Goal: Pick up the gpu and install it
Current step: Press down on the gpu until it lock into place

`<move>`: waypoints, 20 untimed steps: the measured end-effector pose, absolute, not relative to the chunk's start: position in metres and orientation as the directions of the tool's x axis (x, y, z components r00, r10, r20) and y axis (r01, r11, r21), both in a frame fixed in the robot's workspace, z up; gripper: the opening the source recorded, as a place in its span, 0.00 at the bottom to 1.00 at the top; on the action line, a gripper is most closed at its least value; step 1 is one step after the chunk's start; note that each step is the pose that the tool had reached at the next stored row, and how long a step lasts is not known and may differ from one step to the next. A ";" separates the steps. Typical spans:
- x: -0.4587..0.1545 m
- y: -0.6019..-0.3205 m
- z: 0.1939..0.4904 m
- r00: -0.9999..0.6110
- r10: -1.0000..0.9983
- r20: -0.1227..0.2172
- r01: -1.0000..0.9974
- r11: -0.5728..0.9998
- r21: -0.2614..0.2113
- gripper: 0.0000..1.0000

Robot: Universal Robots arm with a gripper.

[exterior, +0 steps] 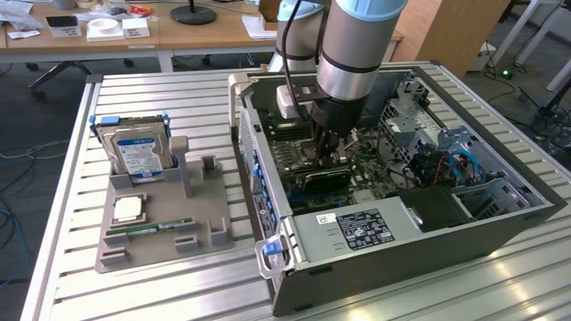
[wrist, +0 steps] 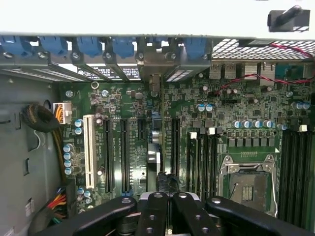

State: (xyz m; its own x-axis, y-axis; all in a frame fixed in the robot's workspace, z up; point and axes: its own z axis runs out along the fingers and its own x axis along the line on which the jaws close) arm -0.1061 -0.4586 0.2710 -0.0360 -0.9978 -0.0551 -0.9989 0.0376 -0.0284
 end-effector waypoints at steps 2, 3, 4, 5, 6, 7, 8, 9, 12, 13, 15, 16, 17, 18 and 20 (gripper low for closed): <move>-0.106 -0.459 0.270 -0.036 -0.998 -0.055 -0.999 0.038 -0.028 0.11; -0.106 -0.459 0.270 -0.036 -0.998 -0.055 -0.999 0.038 -0.028 0.11; -0.106 -0.458 0.269 -0.036 -0.998 -0.055 -0.999 0.038 -0.028 0.11; -0.106 -0.458 0.268 -0.036 -0.998 -0.055 -0.999 0.038 -0.029 0.11; -0.106 -0.458 0.267 -0.036 -0.998 -0.055 -0.999 0.038 -0.028 0.11; -0.106 -0.458 0.267 -0.036 -0.998 -0.055 -0.999 0.038 -0.028 0.11; -0.106 -0.458 0.267 -0.036 -0.998 -0.055 -0.999 0.038 -0.028 0.11; -0.106 -0.458 0.267 -0.036 -0.998 -0.055 -0.999 0.038 -0.028 0.11; -0.106 -0.458 0.266 -0.036 -0.998 -0.055 -0.999 0.038 -0.028 0.11; -0.106 -0.458 0.266 -0.036 -0.998 -0.055 -0.999 0.038 -0.028 0.11; -0.106 -0.458 0.266 -0.036 -0.998 -0.055 -0.999 0.038 -0.029 0.11; -0.106 -0.457 0.266 -0.036 -0.998 -0.055 -0.999 0.038 -0.029 0.11; -0.106 -0.457 0.265 -0.036 -0.998 -0.055 -0.999 0.038 -0.029 0.11; -0.106 -0.457 0.265 -0.036 -0.998 -0.055 -0.999 0.038 -0.028 0.11; -0.106 -0.457 0.265 -0.036 -0.998 -0.055 -0.999 0.037 -0.028 0.11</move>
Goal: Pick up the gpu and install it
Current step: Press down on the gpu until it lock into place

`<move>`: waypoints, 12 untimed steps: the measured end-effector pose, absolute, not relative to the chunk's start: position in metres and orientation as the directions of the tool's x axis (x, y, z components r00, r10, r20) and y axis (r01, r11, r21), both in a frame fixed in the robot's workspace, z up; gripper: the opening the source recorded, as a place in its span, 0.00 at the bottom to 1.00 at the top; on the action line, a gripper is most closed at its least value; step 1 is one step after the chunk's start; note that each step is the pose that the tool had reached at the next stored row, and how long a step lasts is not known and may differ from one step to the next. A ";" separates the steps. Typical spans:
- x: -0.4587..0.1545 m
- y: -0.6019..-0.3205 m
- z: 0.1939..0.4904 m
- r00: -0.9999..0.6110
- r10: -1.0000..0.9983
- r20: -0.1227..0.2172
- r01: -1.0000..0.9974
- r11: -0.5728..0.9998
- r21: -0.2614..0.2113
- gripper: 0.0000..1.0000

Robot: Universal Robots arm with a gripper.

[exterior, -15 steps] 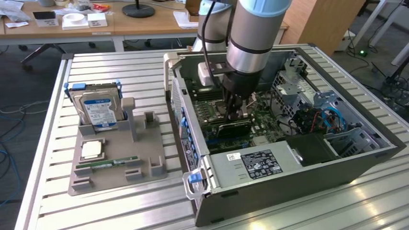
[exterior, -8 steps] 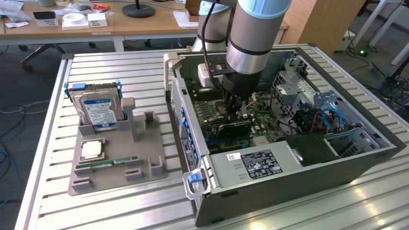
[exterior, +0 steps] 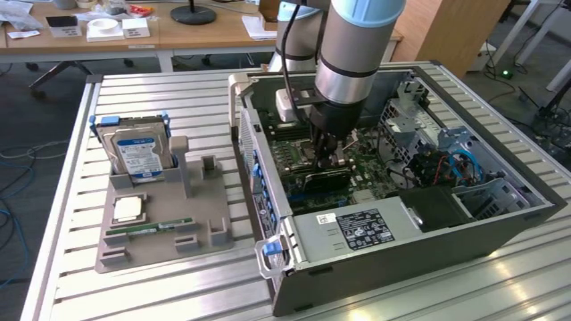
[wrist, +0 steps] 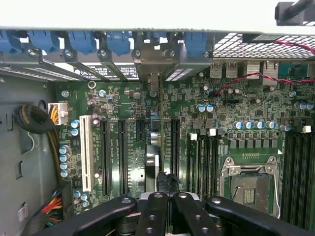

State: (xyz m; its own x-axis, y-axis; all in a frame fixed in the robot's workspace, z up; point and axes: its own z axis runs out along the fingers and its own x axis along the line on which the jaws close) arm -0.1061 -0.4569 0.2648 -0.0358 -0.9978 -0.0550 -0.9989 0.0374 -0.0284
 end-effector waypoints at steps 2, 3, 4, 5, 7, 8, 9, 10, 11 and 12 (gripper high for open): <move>-0.106 -0.457 0.264 -0.036 -0.998 -0.055 -0.999 0.037 -0.028 0.11; -0.106 -0.457 0.263 -0.036 -0.998 -0.055 -0.999 0.038 -0.028 0.11; -0.106 -0.457 0.263 -0.036 -0.998 -0.054 -0.999 0.038 -0.028 0.11; -0.106 -0.457 0.263 -0.036 -0.998 -0.054 -0.999 0.038 -0.028 0.11; -0.106 -0.457 0.263 -0.036 -0.998 -0.055 -0.999 0.038 -0.028 0.11; -0.106 -0.457 0.262 -0.036 -0.998 -0.055 -0.999 0.038 -0.028 0.11; -0.106 -0.457 0.262 -0.036 -0.998 -0.055 -0.999 0.038 -0.028 0.11; -0.106 -0.457 0.262 -0.036 -0.998 -0.055 -0.999 0.037 -0.028 0.11; -0.106 -0.457 0.262 -0.036 -0.998 -0.055 -0.999 0.038 -0.028 0.11; -0.106 -0.457 0.262 -0.036 -0.998 -0.055 -0.999 0.038 -0.028 0.11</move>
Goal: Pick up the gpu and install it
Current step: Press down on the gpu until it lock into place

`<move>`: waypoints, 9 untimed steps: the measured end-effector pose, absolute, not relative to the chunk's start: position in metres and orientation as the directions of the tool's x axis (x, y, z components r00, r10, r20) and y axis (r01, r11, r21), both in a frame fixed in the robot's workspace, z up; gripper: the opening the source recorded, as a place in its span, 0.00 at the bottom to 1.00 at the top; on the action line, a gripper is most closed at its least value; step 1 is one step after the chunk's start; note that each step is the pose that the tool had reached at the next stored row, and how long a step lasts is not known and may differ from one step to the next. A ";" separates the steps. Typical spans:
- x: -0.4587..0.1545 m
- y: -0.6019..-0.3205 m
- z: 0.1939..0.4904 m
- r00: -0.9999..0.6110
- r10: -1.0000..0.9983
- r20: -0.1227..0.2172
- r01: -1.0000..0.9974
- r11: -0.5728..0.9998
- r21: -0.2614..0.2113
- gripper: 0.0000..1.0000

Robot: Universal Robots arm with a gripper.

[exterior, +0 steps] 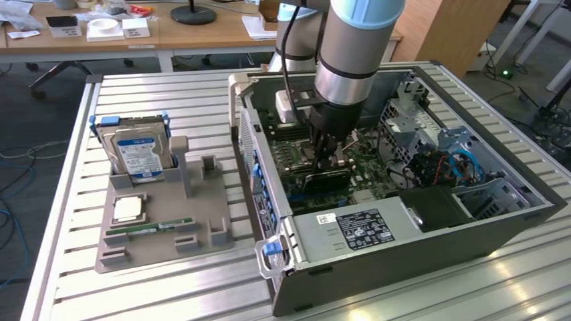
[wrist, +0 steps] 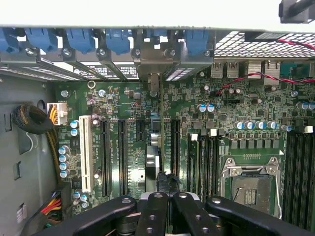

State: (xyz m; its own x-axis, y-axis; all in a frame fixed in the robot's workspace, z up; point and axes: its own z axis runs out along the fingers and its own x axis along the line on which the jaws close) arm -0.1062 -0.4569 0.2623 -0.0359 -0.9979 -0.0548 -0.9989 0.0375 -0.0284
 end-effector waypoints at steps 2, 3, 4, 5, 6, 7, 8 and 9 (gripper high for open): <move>-0.106 -0.457 0.262 -0.036 -0.998 -0.055 -0.999 0.038 -0.028 0.11; -0.106 -0.457 0.262 -0.036 -0.998 -0.055 -0.999 0.038 -0.028 0.11; -0.106 -0.457 0.262 -0.036 -0.998 -0.055 -0.999 0.038 -0.029 0.11; -0.106 -0.457 0.262 -0.036 -0.998 -0.055 -0.999 0.038 -0.028 0.11; -0.106 -0.457 0.262 -0.036 -0.998 -0.055 -0.999 0.038 -0.028 0.11; -0.106 -0.457 0.262 -0.036 -0.998 -0.055 -0.999 0.038 -0.028 0.11; -0.106 -0.457 0.262 -0.036 -0.998 -0.055 -0.999 0.038 -0.028 0.11; -0.106 -0.457 0.262 -0.036 -0.998 -0.055 -0.999 0.038 -0.028 0.11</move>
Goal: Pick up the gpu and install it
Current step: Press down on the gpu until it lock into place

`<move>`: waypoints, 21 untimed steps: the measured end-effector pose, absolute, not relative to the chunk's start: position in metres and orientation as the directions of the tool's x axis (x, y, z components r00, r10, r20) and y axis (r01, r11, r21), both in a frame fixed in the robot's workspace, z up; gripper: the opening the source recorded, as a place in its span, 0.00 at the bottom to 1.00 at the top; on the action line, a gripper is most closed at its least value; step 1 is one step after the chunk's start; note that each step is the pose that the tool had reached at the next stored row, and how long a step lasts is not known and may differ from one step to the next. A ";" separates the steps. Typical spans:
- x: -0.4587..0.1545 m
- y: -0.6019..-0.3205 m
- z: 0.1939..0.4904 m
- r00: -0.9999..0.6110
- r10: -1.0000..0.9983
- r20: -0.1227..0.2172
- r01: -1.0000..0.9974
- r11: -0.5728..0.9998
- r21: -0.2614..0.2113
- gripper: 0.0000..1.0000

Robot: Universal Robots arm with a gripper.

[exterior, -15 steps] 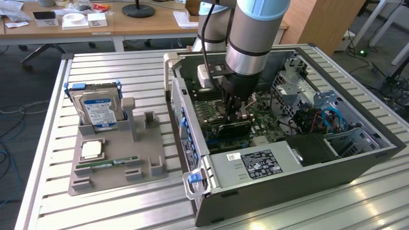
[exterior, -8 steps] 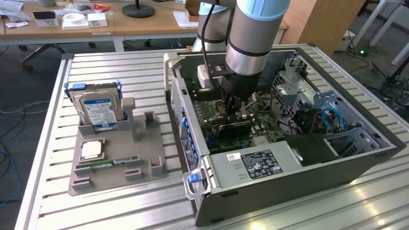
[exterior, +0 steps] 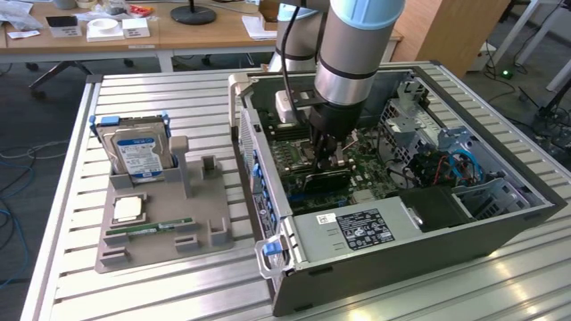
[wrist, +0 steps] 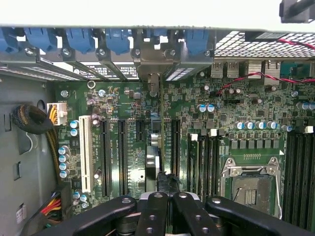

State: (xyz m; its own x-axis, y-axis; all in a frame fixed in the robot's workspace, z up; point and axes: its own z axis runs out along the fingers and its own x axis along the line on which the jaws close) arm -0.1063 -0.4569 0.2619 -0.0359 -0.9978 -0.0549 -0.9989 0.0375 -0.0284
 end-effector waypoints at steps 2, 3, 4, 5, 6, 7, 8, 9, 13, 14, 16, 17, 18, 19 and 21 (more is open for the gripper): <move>-0.107 -0.457 0.261 -0.036 -0.998 -0.055 -0.999 0.038 -0.028 0.11; -0.107 -0.457 0.261 -0.036 -0.998 -0.055 -0.999 0.038 -0.028 0.11; -0.107 -0.457 0.261 -0.036 -0.998 -0.055 -0.999 0.038 -0.028 0.11; -0.107 -0.457 0.261 -0.036 -0.998 -0.055 -0.999 0.038 -0.028 0.11; -0.107 -0.457 0.261 -0.036 -0.998 -0.055 -0.999 0.038 -0.028 0.11; -0.107 -0.457 0.261 -0.036 -0.998 -0.055 -0.999 0.037 -0.028 0.11; -0.107 -0.457 0.261 -0.036 -0.998 -0.055 -0.999 0.038 -0.028 0.11; -0.108 -0.457 0.261 -0.036 -0.998 -0.055 -0.999 0.038 -0.029 0.11; -0.108 -0.457 0.261 -0.036 -0.998 -0.055 -0.999 0.038 -0.028 0.11; -0.108 -0.457 0.261 -0.036 -0.998 -0.055 -0.999 0.037 -0.028 0.11; -0.108 -0.457 0.260 -0.036 -0.998 -0.054 -0.999 0.037 -0.028 0.11; -0.108 -0.457 0.260 -0.036 -0.998 -0.054 -0.999 0.038 -0.028 0.11; -0.108 -0.457 0.260 -0.036 -0.998 -0.054 -0.999 0.038 -0.028 0.11; -0.108 -0.457 0.260 -0.036 -0.998 -0.055 -0.999 0.038 -0.028 0.11; -0.108 -0.457 0.260 -0.036 -0.998 -0.055 -0.999 0.038 -0.028 0.11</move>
State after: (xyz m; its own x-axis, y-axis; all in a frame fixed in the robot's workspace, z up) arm -0.1078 -0.4569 0.2599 -0.0360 -0.9978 -0.0548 -0.9989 0.0376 -0.0283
